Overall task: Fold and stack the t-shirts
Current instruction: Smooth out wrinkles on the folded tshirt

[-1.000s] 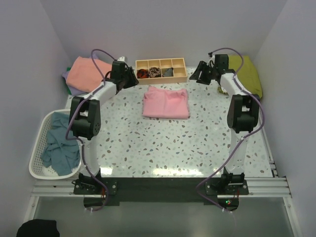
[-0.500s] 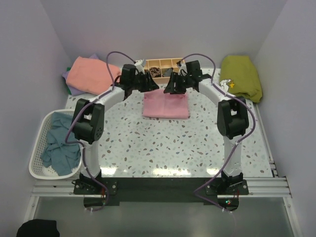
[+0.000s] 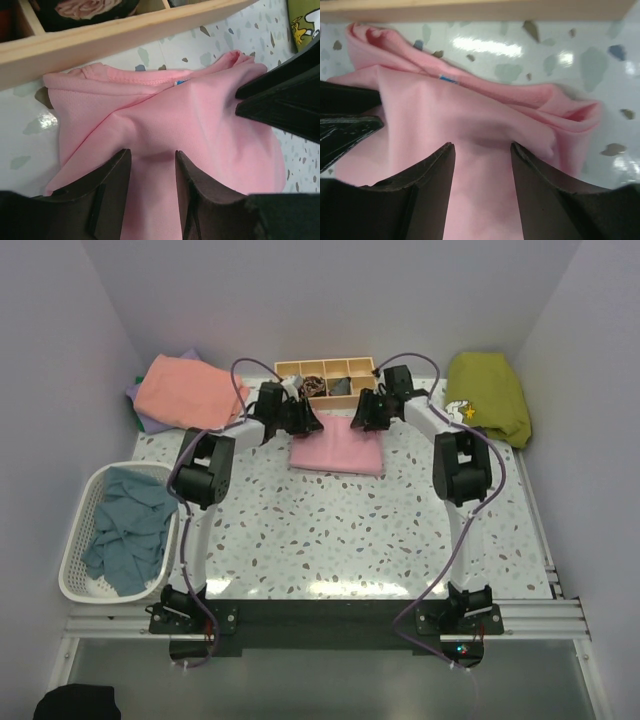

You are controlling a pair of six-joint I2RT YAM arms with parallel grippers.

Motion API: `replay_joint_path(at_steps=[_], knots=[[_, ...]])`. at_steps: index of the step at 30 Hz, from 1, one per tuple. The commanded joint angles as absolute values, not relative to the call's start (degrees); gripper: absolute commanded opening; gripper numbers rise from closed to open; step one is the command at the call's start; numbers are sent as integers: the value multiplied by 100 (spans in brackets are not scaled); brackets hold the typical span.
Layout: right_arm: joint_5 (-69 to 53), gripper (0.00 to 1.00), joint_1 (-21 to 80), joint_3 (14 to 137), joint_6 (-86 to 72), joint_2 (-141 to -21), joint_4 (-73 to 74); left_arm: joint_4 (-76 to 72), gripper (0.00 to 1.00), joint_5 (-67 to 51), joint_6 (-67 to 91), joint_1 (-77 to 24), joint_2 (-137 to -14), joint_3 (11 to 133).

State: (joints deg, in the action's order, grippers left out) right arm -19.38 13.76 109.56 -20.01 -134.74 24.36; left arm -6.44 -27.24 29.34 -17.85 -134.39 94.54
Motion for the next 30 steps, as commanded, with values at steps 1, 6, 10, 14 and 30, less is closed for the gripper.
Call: replay_joint_path(at_steps=[1,6,10,14,30], knots=[[-1099,53,1029,11381,-1723,-13711,2461,-774,46,-2250,2426,-1582,-13570,9807],[-1037,54,782,11847,-1696,-14123,2689,-10,46,-2145,2154,-1407,-14246,10774],[-958,54,703,12067,-1687,-14387,2847,211,46,-1979,2022,-1354,-14309,10794],[-1125,57,677,11778,-1643,-14098,2549,97,46,-1890,1960,-1275,-14054,10442],[-1801,60,659,9880,-1889,-12085,2171,-1503,48,-1819,2399,-1274,-11127,7666]])
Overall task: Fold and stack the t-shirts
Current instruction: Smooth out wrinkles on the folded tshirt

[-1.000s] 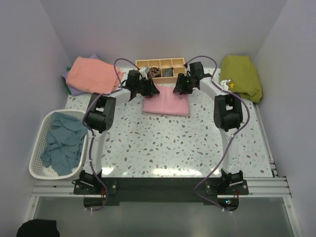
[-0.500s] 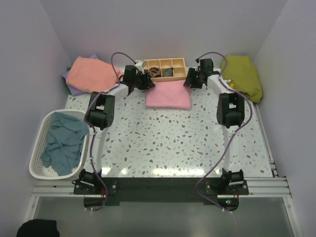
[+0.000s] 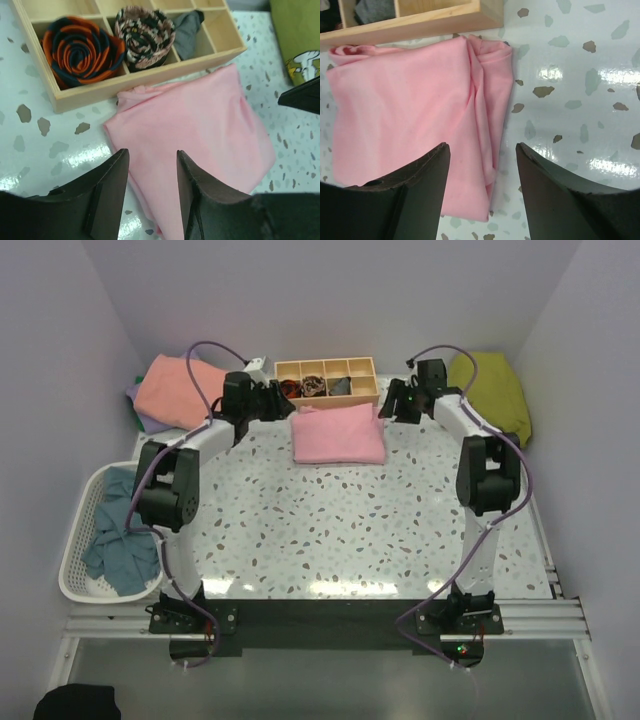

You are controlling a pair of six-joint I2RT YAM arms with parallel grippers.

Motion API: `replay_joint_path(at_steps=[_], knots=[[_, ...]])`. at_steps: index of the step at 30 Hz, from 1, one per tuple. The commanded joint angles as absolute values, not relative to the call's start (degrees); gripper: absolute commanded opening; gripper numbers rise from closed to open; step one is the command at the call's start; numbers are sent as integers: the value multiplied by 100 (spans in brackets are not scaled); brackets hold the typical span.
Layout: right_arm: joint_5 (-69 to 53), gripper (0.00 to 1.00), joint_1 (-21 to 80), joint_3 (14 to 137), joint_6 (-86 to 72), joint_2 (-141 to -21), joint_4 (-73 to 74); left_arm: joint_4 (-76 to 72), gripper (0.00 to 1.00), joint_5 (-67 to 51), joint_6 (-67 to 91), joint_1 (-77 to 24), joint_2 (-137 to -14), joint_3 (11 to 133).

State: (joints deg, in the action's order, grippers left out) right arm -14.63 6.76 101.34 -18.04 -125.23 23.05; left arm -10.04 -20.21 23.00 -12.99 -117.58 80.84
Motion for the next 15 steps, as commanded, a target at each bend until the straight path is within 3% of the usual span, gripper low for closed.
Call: replay_joint_path(at_steps=[1,7,15], knots=[[-1889,60,659,9818,-1959,-12085,2119,-1459,48,-1845,2434,-1274,-11101,7560],[-2294,61,659,9747,-2039,-12426,1811,-2142,48,-1994,2724,-1266,-11310,6786],[-2391,63,659,10581,-1951,-13218,2012,-2855,48,-2505,3172,-1266,-12383,7189]])
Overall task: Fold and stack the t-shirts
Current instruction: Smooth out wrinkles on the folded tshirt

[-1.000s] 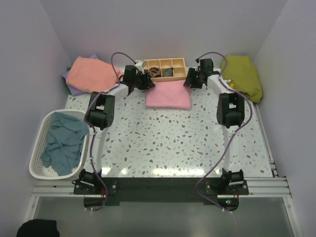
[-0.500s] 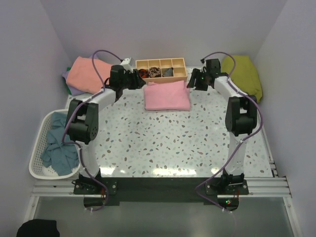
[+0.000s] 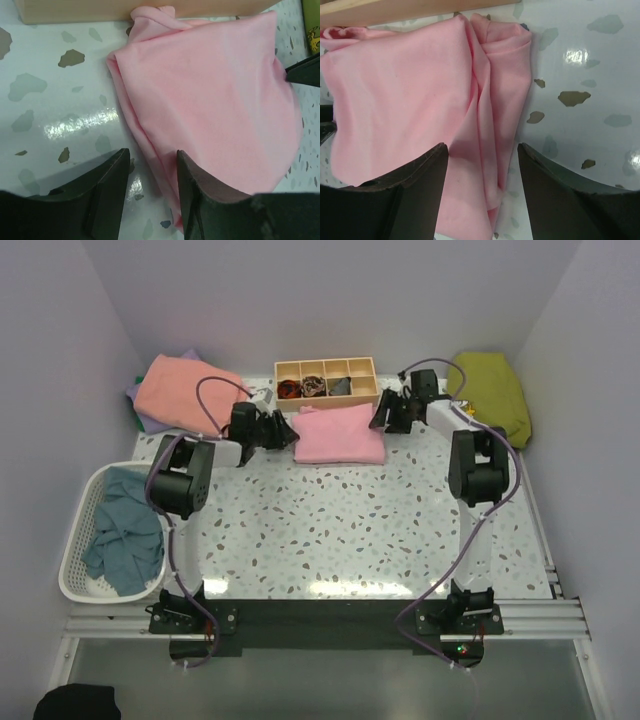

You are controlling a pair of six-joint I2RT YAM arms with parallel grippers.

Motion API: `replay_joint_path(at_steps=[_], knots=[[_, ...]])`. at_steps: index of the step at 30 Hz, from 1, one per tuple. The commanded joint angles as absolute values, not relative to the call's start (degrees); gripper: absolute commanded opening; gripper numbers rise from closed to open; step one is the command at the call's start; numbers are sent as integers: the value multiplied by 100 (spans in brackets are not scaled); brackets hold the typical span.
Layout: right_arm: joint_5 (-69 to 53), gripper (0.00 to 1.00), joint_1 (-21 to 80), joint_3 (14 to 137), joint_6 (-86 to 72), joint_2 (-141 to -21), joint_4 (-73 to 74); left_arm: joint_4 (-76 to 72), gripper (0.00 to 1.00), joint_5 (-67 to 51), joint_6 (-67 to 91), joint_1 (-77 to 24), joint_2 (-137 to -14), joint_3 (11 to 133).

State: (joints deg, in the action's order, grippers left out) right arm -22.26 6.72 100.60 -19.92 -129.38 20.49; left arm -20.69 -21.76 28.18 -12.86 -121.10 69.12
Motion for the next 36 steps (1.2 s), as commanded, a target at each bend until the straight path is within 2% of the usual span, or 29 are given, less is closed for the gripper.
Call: replay_joint_path(at_steps=[1,7,17,19,21,22,23,25,26,28,34,36], knots=[[-2399,63,659,10678,-1899,-13314,2065,-2987,48,-2601,3208,-1257,-12532,7242],[-2566,64,659,11170,-1907,-13869,2162,-3024,49,-2768,3384,-1266,-13068,7953],[-4042,65,756,11872,-1855,-14738,2661,-2321,49,-3216,3156,-1336,-13947,9814],[-4262,58,817,11953,-1802,-14862,2786,-2057,49,-3356,3077,-1388,-14132,10028],[-4333,40,844,11892,-1749,-14941,2874,-1908,49,-3401,2936,-1476,-14150,10072],[-4411,34,861,11805,-1775,-14933,2813,-1916,49,-3427,2901,-1529,-14098,10011],[-4447,23,853,11621,-1793,-14889,2734,-1942,49,-3454,2874,-1555,-14063,9811],[-4535,17,853,11436,-1784,-14819,2698,-2039,48,-3463,2891,-1608,-13862,9520],[-4535,10,853,11200,-1749,-14662,2707,-2109,47,-3454,2944,-1626,-13756,9092],[-4509,8,870,10883,-1662,-14450,2663,-2258,47,-3393,3006,-1652,-13317,8572],[-4246,8,896,9337,-1451,-13369,2689,-2856,45,-2681,3225,-1802,-11621,5631],[-3974,7,923,9063,-1328,-13010,2873,-2961,45,-2454,3436,-1819,-10973,5065]])
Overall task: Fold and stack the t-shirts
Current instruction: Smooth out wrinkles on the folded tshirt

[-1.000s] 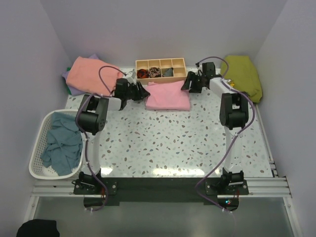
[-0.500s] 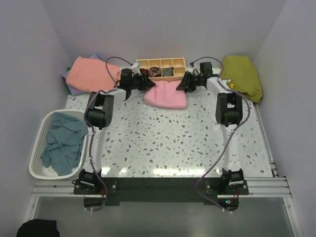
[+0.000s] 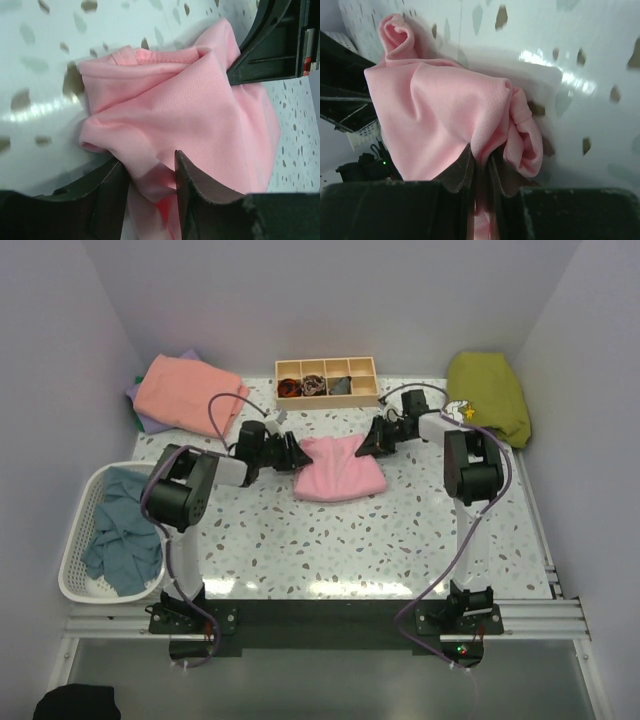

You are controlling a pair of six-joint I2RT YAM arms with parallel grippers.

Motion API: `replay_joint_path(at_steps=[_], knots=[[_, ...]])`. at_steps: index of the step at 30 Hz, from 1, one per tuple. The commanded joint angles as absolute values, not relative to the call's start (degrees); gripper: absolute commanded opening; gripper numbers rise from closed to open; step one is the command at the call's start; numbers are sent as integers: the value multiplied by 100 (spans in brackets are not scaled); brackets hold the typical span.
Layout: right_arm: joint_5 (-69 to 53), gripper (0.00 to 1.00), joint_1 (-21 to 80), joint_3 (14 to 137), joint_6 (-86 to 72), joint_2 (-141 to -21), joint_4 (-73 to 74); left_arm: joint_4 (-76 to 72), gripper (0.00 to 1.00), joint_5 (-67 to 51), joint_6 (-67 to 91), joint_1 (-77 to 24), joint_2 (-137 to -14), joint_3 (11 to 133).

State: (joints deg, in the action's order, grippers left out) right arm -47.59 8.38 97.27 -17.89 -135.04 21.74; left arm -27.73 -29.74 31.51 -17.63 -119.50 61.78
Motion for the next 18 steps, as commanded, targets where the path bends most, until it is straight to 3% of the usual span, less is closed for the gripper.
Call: replay_joint_path(at_steps=[1,7,8,10,11,15,18], knots=[[-3860,8,932,8809,-1275,-12895,2961,-2936,45,-2339,3437,-1854,-10751,4593],[-3534,12,949,8026,-1204,-12262,2980,-2575,45,-1829,3288,-1916,-9677,3683],[-3464,19,967,7981,-1230,-12209,2971,-2540,45,-1776,3252,-1916,-9642,3683],[-3428,50,958,7815,-1248,-12007,2805,-2435,45,-1661,3077,-1916,-9633,3848],[-3454,55,958,7770,-1265,-11919,2717,-2278,45,-1626,3015,-1916,-9642,3954],[-3176,67,958,7594,-1415,-11401,2470,-1961,45,-1512,2865,-1916,-9651,4376],[-2753,68,958,7567,-1362,-10873,2583,-1635,46,-1328,2865,-1916,-9493,4561]])
